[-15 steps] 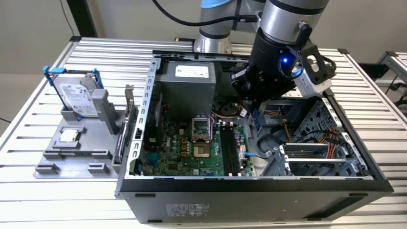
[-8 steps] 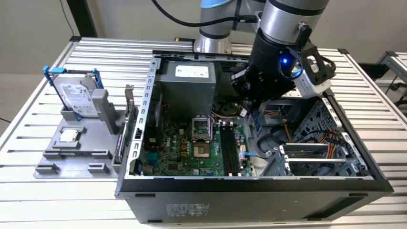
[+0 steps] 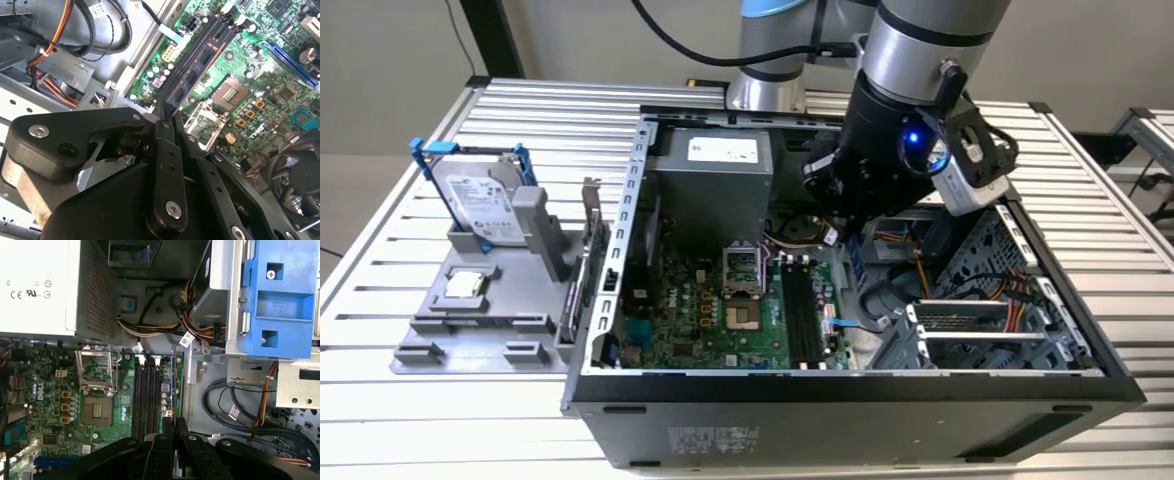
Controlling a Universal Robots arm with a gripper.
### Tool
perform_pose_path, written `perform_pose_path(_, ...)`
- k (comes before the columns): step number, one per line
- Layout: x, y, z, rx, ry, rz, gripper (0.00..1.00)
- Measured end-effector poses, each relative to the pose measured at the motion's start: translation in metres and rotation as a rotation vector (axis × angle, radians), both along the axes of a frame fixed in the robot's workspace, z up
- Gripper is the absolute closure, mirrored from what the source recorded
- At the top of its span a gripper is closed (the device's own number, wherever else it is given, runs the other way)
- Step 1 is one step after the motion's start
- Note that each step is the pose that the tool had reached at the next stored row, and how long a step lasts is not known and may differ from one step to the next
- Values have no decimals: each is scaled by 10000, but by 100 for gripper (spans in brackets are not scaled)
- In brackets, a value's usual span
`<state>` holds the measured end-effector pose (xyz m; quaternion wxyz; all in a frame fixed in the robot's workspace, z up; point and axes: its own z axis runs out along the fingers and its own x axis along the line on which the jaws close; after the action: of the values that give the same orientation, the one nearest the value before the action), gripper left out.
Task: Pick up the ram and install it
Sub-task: 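Insert the ram into the slot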
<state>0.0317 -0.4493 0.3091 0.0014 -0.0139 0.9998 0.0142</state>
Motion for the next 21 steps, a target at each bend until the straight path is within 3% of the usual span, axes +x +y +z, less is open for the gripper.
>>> perform_pose_path(21, 0, -1, -243, -30, 2, -12, 100)
